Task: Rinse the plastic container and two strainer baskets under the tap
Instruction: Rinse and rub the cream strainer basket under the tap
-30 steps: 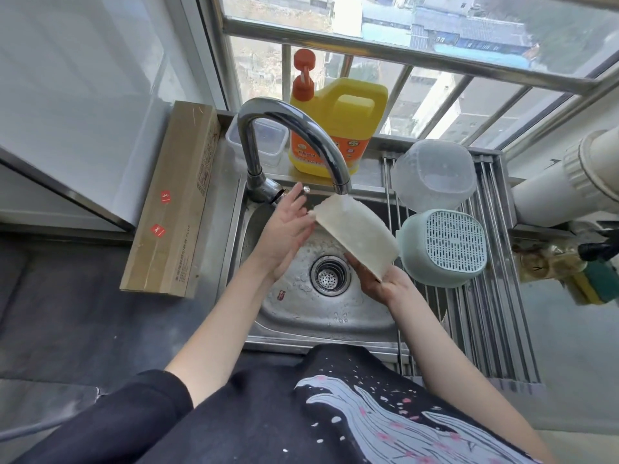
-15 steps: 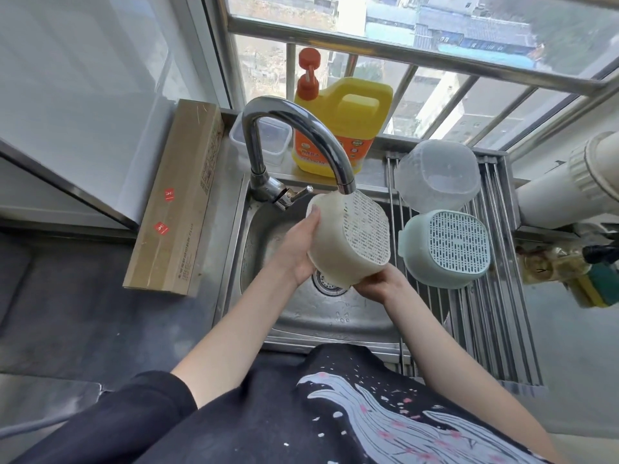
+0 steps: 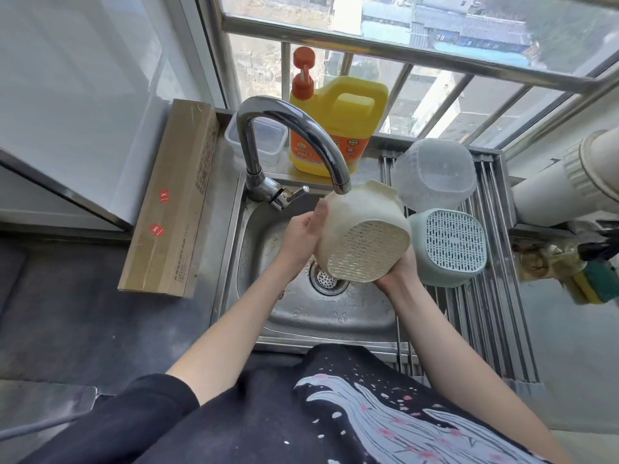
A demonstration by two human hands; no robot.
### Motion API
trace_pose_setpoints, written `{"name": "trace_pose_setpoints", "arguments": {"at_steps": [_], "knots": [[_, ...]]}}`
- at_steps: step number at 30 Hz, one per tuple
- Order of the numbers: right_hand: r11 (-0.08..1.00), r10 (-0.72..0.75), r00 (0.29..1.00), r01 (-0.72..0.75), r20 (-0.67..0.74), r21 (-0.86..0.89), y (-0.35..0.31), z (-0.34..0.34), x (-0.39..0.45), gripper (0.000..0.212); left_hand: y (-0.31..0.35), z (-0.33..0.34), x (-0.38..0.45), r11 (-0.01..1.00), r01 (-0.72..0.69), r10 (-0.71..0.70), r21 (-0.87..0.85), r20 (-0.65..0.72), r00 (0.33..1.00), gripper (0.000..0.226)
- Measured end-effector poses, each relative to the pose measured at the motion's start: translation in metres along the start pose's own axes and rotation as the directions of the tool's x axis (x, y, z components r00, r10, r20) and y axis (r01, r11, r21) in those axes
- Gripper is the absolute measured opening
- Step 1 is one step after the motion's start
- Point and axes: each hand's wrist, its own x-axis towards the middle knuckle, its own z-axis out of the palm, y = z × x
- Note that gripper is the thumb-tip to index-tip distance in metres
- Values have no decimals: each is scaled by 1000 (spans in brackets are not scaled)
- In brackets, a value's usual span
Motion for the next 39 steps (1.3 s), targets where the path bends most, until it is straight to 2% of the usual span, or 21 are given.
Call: {"name": "trace_pose_setpoints", "arguments": {"at_steps": [3, 6, 7, 10, 12, 15, 18, 20, 24, 26, 28, 32, 33, 35, 37, 39], "knots": [[983, -112, 990, 98, -83, -155, -4, 1, 3, 34, -12, -7, 5, 975, 215, -209, -53, 100, 973, 75], [936, -210, 947, 123, -242, -329, -6, 2, 7, 55, -23, -8, 3, 843, 494, -442, -212, 249, 862, 88], [911, -243, 930, 121, -275, -395, -7, 4, 6, 55, -26, -8, 3, 787, 544, -462, -293, 305, 833, 88], [799, -330, 888, 83, -320, -595, -9, 20, -1, 36, -28, -5, 1, 645, 609, -473, -461, 385, 793, 72], [689, -383, 858, 18, -343, -725, -11, 28, 1, 37, -30, -4, -1, 569, 628, -468, -531, 419, 778, 65], [379, -479, 833, -88, -277, -921, -15, 42, 3, 47, -30, -2, -4, 496, 661, -443, -564, 490, 751, 77], [130, -482, 866, -77, -131, -988, -14, 56, 5, 51, -33, -6, -5, 453, 700, -448, -552, 538, 714, 85], [31, -459, 888, -32, -43, -999, -9, 65, 5, 58, -35, -10, -6, 424, 724, -478, -545, 544, 689, 78], [-123, -367, 925, 61, 103, -991, 2, 78, 5, 40, -33, -19, -13, 418, 717, -489, -558, 527, 695, 66], [-141, -336, 926, 133, 174, -981, 4, 87, -1, 36, -34, -22, -15, 387, 730, -486, -563, 549, 681, 59], [-118, -291, 935, 176, 204, -977, 5, 93, -6, 41, -38, -27, -14, 310, 754, -472, -580, 595, 651, 56], [-250, -236, 953, 130, 191, -959, 6, 100, -3, 53, -41, -33, -15, 210, 801, -451, -560, 671, 588, 57], [-239, -237, 961, 87, 145, -967, 7, 100, 3, 57, -41, -34, -16, 194, 812, -450, -550, 686, 572, 56], [-180, -257, 966, -20, 27, -983, 3, 100, 12, 59, -42, -33, -16, 207, 818, -447, -537, 692, 567, 55], [-95, -276, 958, -107, -78, -990, -2, 91, 26, 53, -45, -32, -15, 274, 801, -463, -533, 657, 595, 60], [90, -268, 929, -238, -254, -967, -7, 76, 33, 49, -49, -36, -12, 378, 761, -497, -527, 578, 647, 64]]}}
